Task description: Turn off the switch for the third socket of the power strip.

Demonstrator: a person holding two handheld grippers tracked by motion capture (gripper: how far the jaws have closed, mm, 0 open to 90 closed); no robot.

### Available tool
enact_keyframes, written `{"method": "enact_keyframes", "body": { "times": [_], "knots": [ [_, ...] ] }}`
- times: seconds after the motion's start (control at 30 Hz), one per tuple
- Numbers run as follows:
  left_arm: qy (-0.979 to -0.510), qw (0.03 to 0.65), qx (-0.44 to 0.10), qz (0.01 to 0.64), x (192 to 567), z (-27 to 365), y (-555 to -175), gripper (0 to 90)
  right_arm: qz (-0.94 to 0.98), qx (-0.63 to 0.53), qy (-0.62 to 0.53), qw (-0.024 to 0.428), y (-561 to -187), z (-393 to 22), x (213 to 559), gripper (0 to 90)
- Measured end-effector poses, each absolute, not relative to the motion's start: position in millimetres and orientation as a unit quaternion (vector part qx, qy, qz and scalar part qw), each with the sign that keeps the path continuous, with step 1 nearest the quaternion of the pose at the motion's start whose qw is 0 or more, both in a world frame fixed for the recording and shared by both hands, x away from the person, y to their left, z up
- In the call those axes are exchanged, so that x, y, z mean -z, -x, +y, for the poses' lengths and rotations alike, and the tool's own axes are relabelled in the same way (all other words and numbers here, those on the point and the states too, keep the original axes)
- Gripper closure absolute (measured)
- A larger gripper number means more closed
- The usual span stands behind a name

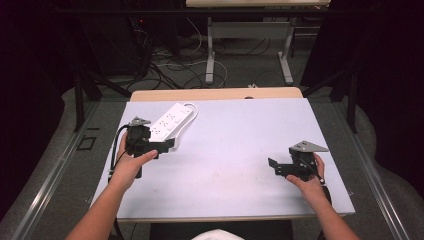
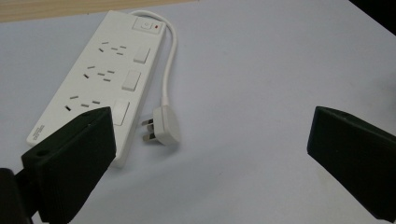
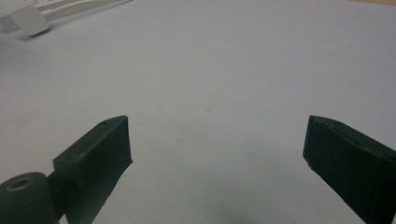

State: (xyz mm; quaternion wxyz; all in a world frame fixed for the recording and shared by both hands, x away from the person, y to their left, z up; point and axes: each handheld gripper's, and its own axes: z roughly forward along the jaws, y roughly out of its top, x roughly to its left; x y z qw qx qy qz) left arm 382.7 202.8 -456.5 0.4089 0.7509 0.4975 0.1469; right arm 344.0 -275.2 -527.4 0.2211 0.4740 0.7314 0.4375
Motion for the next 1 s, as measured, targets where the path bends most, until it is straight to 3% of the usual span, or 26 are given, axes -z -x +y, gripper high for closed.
{"method": "enact_keyframes", "body": {
  "times": [1.0],
  "knots": [
    [-0.735, 0.426, -0.143, 0.509, 504, 229, -343, 3.4, 0.731, -0.436, -0.473, 0.228, -344, -274, 528, 6.9]
  ]
}}
